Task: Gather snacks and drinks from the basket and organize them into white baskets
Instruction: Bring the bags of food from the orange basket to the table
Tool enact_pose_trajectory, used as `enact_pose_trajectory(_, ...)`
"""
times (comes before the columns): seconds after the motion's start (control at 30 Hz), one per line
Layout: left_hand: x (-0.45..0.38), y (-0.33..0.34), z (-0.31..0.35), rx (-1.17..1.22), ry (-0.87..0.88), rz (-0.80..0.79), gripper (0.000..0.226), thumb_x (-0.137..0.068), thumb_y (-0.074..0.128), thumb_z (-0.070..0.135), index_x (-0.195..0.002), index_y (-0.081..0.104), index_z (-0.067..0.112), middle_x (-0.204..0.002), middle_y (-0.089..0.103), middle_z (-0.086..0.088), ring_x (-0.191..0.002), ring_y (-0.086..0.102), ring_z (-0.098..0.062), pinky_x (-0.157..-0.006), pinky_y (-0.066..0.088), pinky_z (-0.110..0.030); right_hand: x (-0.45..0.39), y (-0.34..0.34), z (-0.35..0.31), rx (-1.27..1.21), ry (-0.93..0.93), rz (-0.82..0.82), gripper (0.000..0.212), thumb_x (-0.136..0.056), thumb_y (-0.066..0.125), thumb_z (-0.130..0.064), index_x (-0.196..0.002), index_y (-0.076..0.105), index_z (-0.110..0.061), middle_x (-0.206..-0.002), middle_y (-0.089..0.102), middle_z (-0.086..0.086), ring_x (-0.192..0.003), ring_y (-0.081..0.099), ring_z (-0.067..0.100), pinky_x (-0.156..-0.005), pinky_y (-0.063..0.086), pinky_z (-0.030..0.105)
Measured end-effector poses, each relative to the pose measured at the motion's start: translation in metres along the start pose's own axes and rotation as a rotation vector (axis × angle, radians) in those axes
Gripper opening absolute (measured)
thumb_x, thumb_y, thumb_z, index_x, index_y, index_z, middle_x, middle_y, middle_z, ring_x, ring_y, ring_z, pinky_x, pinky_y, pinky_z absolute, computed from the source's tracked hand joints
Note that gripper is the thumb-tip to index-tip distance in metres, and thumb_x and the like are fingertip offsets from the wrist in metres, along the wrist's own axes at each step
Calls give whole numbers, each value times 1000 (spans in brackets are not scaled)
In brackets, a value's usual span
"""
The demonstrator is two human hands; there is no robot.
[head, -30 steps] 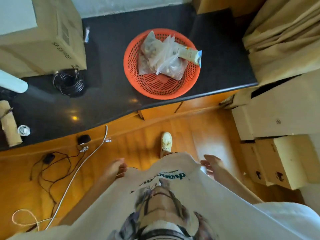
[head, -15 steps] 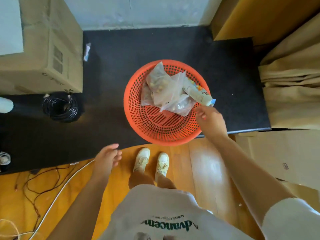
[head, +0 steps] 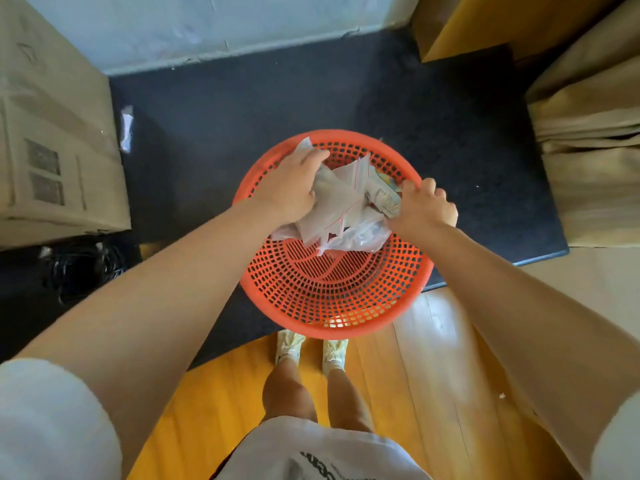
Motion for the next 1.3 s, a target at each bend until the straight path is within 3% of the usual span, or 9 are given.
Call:
enact_pose_trajectory(0.23, -27, 12, -4, -519, 103, -267, 78, -88, 53, 10, -150, 7, 16, -158, 17, 0, -147, 3, -24, -112, 25, -47, -4, 17, -1, -295, 197, -156, 72, -72, 68, -39, -132, 40, -11, -135, 40, 12, -117, 50, 32, -86, 46, 40)
enact_pose_trajectory(0.37, -28, 9, 0, -728, 124, -187, 78, -78, 70, 30, -143, 29, 18, -141, 34, -10, -135, 24, -31, -112, 20, -46, -6, 31, -4, -511, 237, -195, 73, -75, 64, -30, -135, 31, -8, -134, 36, 15, -106, 54, 34, -62, 45, 35)
enact_pose_trajectory(0.43, -25, 6, 3, -787, 121, -157, 57, -77, 69, 34, -128, 49, 19, -132, 39, -11, -128, 29, -32, -111, 20, -47, -6, 38, -2, -660, 288, -248, 77, -73, 66, -29, -136, 25, -13, -129, 38, 12, -107, 53, 32, -66, 44, 36)
enact_pose_trajectory(0.63, -13, -4, 2, -765, 199, -28, 37, -82, 64, 31, -113, 61, 12, -128, 43, -9, -129, 31, -28, -115, 11, -49, 8, 52, 6, -1009, 317, -312, 84, -68, 75, -27, -135, 24, -24, -86, 49, -4, -72, 55, 13, -53, 41, 27)
enact_pose_trajectory(0.8, 3, -21, -1, -315, 81, -44, 53, -90, 54, 35, -135, 42, 9, -140, 45, -5, -132, 39, -24, -113, 22, -41, 41, 53, 13, -1281, 350, -233, 80, -69, 79, -22, -134, 31, -23, -98, 55, -2, -82, 62, 21, -67, 55, 35)
enact_pose_trajectory(0.9, 23, -34, 6, 271, -31, -63, 37, -90, 56, 30, -125, 52, 20, -119, 61, 2, -107, 55, -18, -86, 44, -28, 72, 51, 18, -1486, 348, -76, 49, -84, 63, -38, -122, 39, -19, -114, 59, 12, -93, 61, 25, -86, 53, 46)
enact_pose_trajectory(1.03, 49, -38, 23, 795, -92, -33, 22, -89, 59, 25, -111, 58, 27, -103, 66, 13, -100, 62, -9, -89, 46, -26, 119, 61, 32, -1551, 404, -7, 46, -94, 26, -55, -119, 44, -21, -108, 54, 12, -82, 61, 15, -54, 49, 28)
enact_pose_trajectory(1.1, 61, -29, 34, 954, -84, -44, 20, -87, 61, 18, -105, 63, 28, -99, 71, 13, -97, 66, -7, -92, 47, -30, 144, 69, 42, -1638, 413, 75, 30, -97, 30, -48, -108, 50, -28, -99, 53, 9, -65, 57, 9, -40, 45, 16)
enact_pose_trajectory(1.3, 108, 31, 67, 1076, -187, -168, 20, -68, 71, 27, -87, 74, 34, -92, 75, 14, -94, 69, -10, -95, 49, -38, 232, 92, 62, -2104, 380, 150, 40, -85, 59, -18, -122, 50, -4, -97, 64, 13, -77, 63, 20, -67, 54, 33)
Point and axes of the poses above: each hand's wrist, its own x-axis away from the middle knuckle, its own y-axis out of the palm, z = x × y, the point moved 6 cm from there along -x, towards the middle knuckle
